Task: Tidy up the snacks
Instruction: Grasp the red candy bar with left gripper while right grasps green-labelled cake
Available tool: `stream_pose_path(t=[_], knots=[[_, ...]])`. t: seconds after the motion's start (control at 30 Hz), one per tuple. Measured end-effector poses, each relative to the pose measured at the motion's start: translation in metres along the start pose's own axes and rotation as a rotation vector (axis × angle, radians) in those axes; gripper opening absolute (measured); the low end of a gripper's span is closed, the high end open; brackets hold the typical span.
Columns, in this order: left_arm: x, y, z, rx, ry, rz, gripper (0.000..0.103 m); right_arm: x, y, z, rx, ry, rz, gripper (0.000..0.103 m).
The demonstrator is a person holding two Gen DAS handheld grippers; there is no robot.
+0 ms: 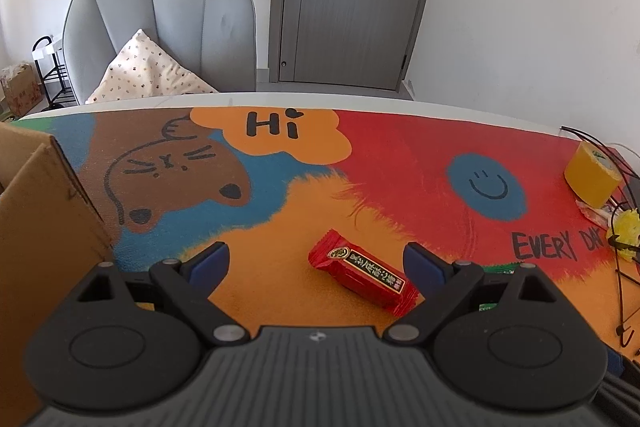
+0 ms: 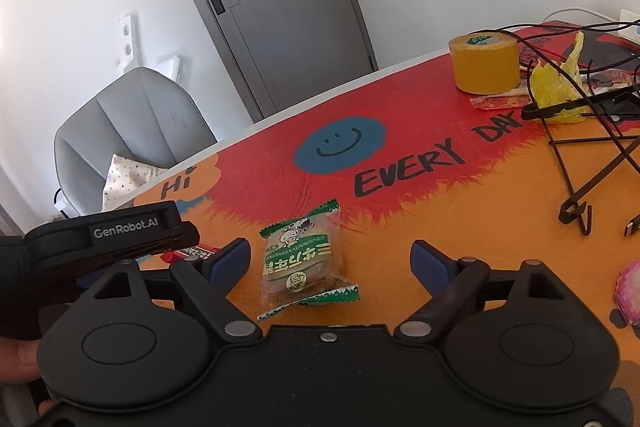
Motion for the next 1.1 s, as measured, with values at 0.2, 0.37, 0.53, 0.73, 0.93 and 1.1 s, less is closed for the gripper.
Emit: stream_pose_path(t=[0.2,0.37,0.53,0.73,0.93,1.1], knots=[[-0.009,0.017,-0.006,-0.015,0.008,0.02,0.093,-0.002,0.003,0.0,-0.003,-0.011,0.004,0.087],[-0.013,0.013,-0.006,-0.036,0.027,0.013,0.08,-0.004,0.006,0.002,-0.016,-0.022,0.007,0.087],[-0.013,0.009,0.0,-0.026,0.041,-0.014,0.032,-0.005,0.009,0.008,-0.021,-0.044,-0.002,0.087],[-0.01,0.01,0.007,-0.084,0.007,-0.024,0.017,-0.005,0.016,0.013,-0.039,-0.068,-0.004,0.087],[-0.011,0.0,0.008,-0.116,-0.001,-0.036,0.015,-0.004,0.024,0.022,-0.059,-0.119,0.014,0.087],[-0.012,-0.015,0.016,-0.132,-0.016,-0.04,0.015,-0.011,0.027,0.031,-0.109,-0.197,0.018,0.055]])
Point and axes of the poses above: each gripper's, at about its wrist camera, not at the fingertips, and y roughly the way its jaws point, z to its left, x to its top, the point moved 6 cm from there along y, roughly the way its jaws point, and after that the axes turned 1 degree about -y, right-handed, at the moved point
